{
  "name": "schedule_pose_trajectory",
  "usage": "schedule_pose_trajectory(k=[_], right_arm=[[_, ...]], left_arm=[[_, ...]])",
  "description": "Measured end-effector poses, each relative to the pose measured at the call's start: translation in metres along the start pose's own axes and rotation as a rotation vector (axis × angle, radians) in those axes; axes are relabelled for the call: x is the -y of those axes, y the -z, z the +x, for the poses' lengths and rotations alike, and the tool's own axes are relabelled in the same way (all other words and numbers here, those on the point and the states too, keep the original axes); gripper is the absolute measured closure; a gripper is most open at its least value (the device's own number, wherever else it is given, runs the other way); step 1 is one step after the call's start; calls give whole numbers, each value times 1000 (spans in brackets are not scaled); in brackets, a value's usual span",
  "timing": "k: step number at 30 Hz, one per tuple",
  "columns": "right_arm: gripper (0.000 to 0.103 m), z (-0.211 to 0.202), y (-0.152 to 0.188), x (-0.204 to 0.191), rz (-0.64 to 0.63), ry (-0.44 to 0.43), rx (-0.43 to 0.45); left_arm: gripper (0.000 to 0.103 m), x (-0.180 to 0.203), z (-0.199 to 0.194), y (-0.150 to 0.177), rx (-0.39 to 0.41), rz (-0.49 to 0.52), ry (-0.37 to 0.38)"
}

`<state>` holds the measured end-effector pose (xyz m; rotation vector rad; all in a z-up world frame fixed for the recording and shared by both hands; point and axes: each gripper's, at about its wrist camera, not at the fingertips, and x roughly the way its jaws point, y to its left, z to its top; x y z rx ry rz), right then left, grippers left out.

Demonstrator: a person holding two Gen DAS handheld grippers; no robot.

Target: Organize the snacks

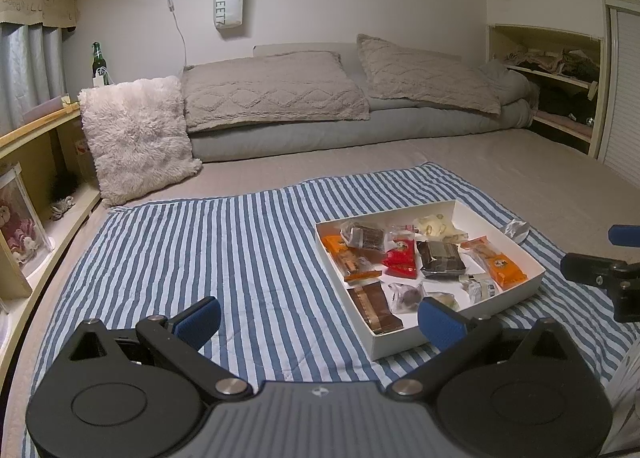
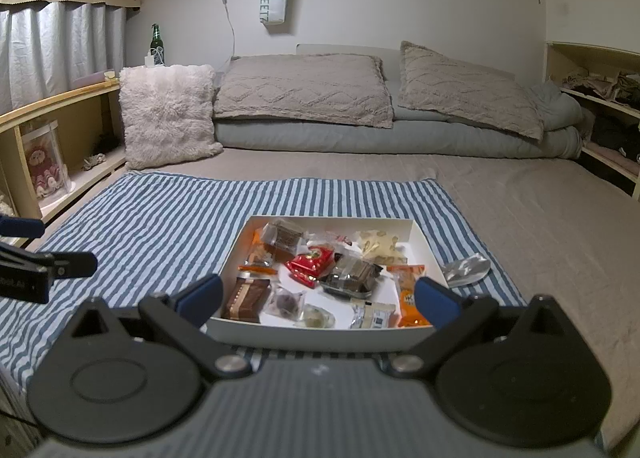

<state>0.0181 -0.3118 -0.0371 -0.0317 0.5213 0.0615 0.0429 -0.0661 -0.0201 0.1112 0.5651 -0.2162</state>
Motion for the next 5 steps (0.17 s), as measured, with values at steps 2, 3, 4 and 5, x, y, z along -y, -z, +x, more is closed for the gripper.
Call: schedule_pose_trajectory(k=[2,3,4,5], right_arm=[[0,0,0,0,0,0,-1],[0,0,0,0,1,1,0],[0,0,0,0,1,0,0],[0,0,0,0,1,-1,0]], left_arm=[[0,0,0,0,0,0,1],[0,0,0,0,0,0,0],[0,0,0,0,-1,1,-1],[0,0,0,0,-1,1,-2]])
